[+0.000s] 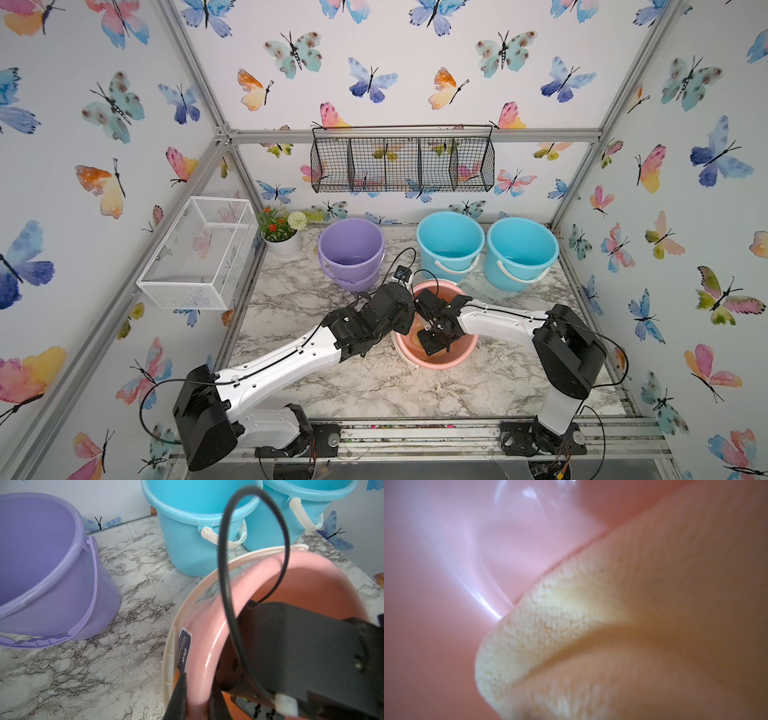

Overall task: Wipe the inside of the bucket with a cloth
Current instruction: Wipe the dirt from the inside of the bucket.

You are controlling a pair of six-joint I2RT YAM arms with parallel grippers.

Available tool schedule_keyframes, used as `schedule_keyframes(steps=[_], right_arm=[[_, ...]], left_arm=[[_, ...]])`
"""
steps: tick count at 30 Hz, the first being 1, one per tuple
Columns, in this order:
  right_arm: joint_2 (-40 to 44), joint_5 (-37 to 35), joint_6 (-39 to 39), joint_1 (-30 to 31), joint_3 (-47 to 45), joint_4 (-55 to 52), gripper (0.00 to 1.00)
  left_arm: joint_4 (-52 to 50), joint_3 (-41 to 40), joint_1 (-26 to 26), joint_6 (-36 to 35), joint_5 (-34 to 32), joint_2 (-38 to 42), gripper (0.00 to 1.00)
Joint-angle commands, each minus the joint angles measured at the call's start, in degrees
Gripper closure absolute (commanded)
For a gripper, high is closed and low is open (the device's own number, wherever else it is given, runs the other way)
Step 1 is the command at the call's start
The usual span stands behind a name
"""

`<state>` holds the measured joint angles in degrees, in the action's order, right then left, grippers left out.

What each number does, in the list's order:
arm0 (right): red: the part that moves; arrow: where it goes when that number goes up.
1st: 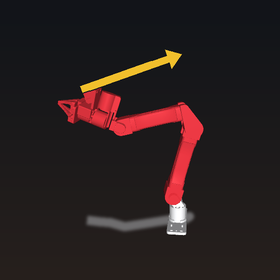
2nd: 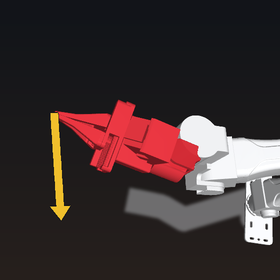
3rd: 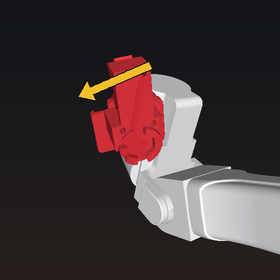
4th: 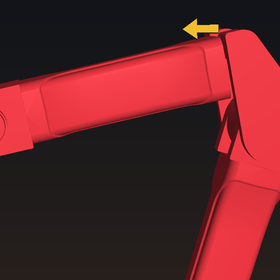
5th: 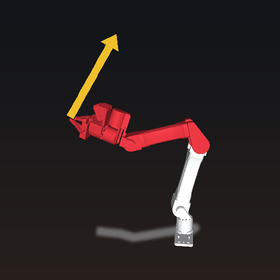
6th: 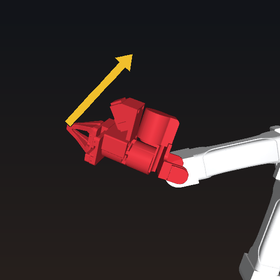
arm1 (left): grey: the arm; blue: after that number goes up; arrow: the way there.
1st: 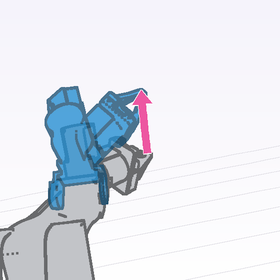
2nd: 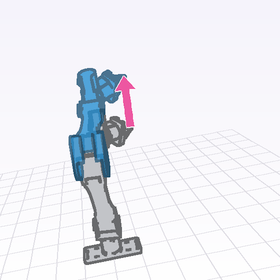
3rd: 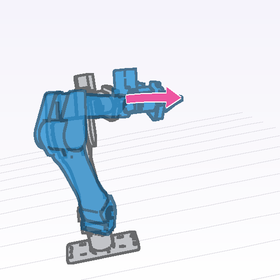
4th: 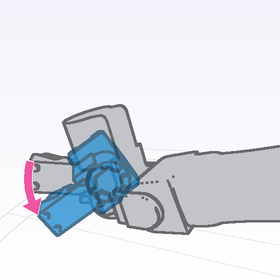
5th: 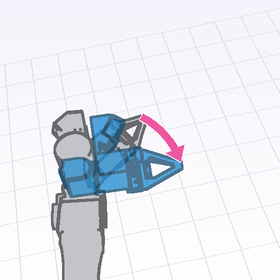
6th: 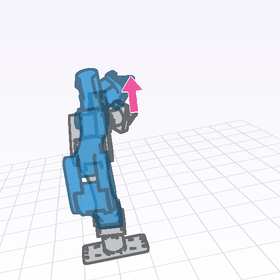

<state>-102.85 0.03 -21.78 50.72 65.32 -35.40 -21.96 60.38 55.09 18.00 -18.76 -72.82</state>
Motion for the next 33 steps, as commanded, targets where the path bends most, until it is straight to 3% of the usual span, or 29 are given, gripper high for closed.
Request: schedule_keyframes(steps=[1,17,28,33], right_arm=[[-0.31,-1.97,-1.07,0.27,-0.81,1.64,0.98],[16.96,-21.08,-3.33,0.27,12.37,-29.45,0.98],[18.39,-24.09,5.98,0.26,4.87,-17.19,0.98],[19.63,-24.00,15.64,0.28,-2.36,-3.84,0.98]], left_arm=[[-0.16,1.93,-0.32,0.69,-0.68,-0.30,1.00],[-1.44,2.24,-0.52,1.24,-0.78,-1.80,1.00],[-3.38,4.12,-1.12,1.03,2.97,-3.45,1.00],[-3.40,4.11,-1.42,1.33,5.06,-3.95,1.00]])
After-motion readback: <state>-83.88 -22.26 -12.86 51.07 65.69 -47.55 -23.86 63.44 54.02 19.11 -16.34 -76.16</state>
